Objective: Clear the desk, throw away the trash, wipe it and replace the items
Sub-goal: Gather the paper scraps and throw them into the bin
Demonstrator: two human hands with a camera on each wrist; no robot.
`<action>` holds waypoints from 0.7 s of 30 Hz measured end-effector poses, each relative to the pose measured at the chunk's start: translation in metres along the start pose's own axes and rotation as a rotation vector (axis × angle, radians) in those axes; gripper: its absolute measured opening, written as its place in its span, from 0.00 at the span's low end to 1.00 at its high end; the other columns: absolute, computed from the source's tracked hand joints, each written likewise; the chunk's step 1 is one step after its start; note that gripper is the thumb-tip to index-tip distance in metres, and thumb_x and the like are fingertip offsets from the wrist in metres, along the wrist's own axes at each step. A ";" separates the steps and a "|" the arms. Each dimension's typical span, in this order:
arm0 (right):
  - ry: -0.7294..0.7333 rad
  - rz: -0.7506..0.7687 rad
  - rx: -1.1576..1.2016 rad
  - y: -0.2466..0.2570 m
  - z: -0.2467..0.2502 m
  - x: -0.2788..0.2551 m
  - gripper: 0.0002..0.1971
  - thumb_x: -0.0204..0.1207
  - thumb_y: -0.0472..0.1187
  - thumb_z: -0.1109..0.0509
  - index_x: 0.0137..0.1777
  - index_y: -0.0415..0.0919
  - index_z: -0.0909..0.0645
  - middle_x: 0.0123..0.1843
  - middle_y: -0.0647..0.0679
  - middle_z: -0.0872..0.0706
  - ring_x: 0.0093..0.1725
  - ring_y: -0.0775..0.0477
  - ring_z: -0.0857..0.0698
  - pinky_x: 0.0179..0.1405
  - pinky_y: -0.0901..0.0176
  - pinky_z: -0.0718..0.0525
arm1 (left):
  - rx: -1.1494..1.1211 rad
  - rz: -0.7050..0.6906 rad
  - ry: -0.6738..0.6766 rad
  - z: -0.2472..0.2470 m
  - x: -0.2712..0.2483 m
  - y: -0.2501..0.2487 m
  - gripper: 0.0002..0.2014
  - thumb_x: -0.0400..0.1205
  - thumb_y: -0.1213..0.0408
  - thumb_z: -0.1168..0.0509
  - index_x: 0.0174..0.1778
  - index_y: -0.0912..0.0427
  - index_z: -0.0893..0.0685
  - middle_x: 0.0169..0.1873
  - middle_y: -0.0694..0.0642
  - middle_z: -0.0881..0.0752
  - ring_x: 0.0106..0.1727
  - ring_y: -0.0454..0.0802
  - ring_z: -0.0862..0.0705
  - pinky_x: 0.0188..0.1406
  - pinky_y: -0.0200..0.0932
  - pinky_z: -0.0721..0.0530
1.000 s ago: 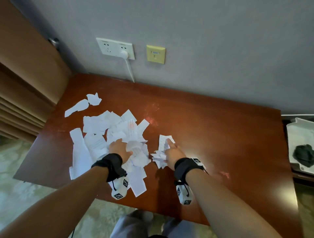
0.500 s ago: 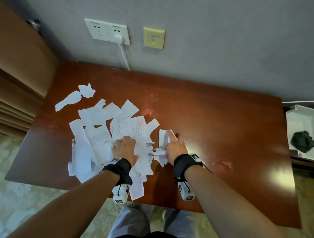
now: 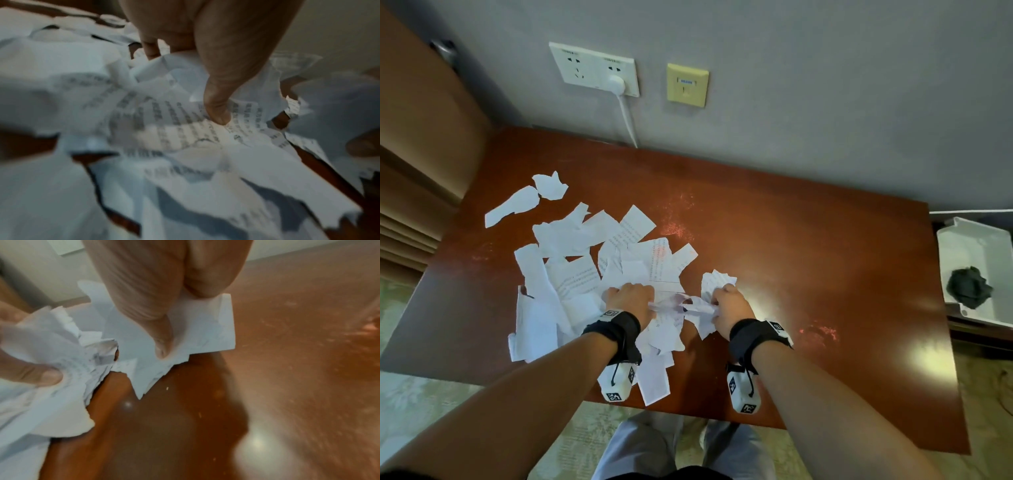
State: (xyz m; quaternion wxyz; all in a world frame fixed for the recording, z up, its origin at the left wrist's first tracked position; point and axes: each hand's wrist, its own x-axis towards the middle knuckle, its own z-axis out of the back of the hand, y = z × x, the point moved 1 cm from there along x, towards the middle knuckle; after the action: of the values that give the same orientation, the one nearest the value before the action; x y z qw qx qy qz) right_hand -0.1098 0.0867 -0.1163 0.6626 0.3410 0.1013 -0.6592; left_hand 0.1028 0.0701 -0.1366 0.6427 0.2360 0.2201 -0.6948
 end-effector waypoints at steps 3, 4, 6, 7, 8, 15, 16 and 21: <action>-0.035 -0.033 0.082 -0.005 0.012 -0.008 0.10 0.77 0.32 0.30 0.57 0.42 0.21 0.60 0.43 0.17 0.60 0.40 0.18 0.51 0.62 0.24 | -0.211 -0.017 0.008 0.009 -0.007 0.002 0.08 0.84 0.53 0.35 0.55 0.46 0.26 0.58 0.52 0.14 0.55 0.54 0.16 0.62 0.51 0.18; -0.043 -0.045 0.117 -0.007 0.018 -0.011 0.12 0.78 0.35 0.30 0.61 0.42 0.21 0.62 0.43 0.17 0.62 0.40 0.18 0.54 0.61 0.22 | -0.292 -0.009 -0.003 0.013 -0.009 0.004 0.11 0.84 0.54 0.34 0.59 0.47 0.25 0.60 0.53 0.14 0.57 0.55 0.15 0.63 0.50 0.18; -0.042 -0.078 0.199 -0.012 0.030 -0.017 0.23 0.81 0.42 0.30 0.75 0.40 0.26 0.73 0.41 0.21 0.70 0.39 0.21 0.66 0.55 0.23 | -0.390 0.004 -0.010 0.024 -0.011 0.009 0.17 0.84 0.54 0.33 0.67 0.53 0.22 0.63 0.56 0.15 0.62 0.57 0.16 0.66 0.50 0.20; -0.049 -0.094 0.225 -0.014 0.036 -0.019 0.27 0.82 0.46 0.31 0.79 0.39 0.30 0.77 0.41 0.24 0.74 0.39 0.24 0.71 0.54 0.26 | -0.415 0.009 -0.003 0.030 -0.011 0.013 0.17 0.84 0.54 0.33 0.67 0.56 0.20 0.63 0.58 0.15 0.62 0.58 0.16 0.67 0.50 0.21; -0.060 -0.107 0.232 -0.016 0.041 -0.020 0.29 0.83 0.48 0.31 0.80 0.39 0.32 0.78 0.40 0.26 0.75 0.39 0.25 0.72 0.53 0.27 | -0.434 0.017 -0.001 0.036 -0.011 0.017 0.17 0.84 0.54 0.34 0.65 0.59 0.18 0.61 0.60 0.14 0.61 0.58 0.16 0.66 0.51 0.20; -0.119 -0.105 0.227 -0.017 0.046 -0.027 0.26 0.82 0.45 0.32 0.78 0.39 0.29 0.73 0.41 0.20 0.70 0.40 0.21 0.67 0.56 0.23 | -0.588 0.052 -0.049 0.061 -0.015 0.038 0.19 0.85 0.55 0.35 0.67 0.63 0.20 0.64 0.62 0.16 0.64 0.59 0.18 0.68 0.52 0.23; -0.127 -0.102 0.235 -0.015 0.046 -0.028 0.24 0.82 0.42 0.32 0.77 0.39 0.27 0.69 0.41 0.18 0.66 0.40 0.19 0.63 0.58 0.21 | -0.610 0.046 -0.048 0.062 -0.016 0.038 0.19 0.86 0.54 0.36 0.67 0.62 0.20 0.64 0.61 0.16 0.64 0.59 0.18 0.68 0.54 0.22; -0.158 -0.054 0.258 -0.008 0.038 -0.028 0.15 0.77 0.36 0.29 0.63 0.41 0.22 0.57 0.48 0.24 0.52 0.46 0.21 0.50 0.66 0.25 | -0.711 0.028 -0.085 0.068 -0.026 0.038 0.15 0.85 0.56 0.35 0.64 0.59 0.20 0.61 0.59 0.15 0.61 0.57 0.17 0.64 0.55 0.20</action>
State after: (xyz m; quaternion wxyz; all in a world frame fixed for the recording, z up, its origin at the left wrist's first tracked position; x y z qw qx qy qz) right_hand -0.1327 0.0877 -0.0738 0.6013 0.3678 -0.0276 -0.7088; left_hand 0.1395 0.0458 -0.0671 0.7026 -0.0287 0.4179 -0.5752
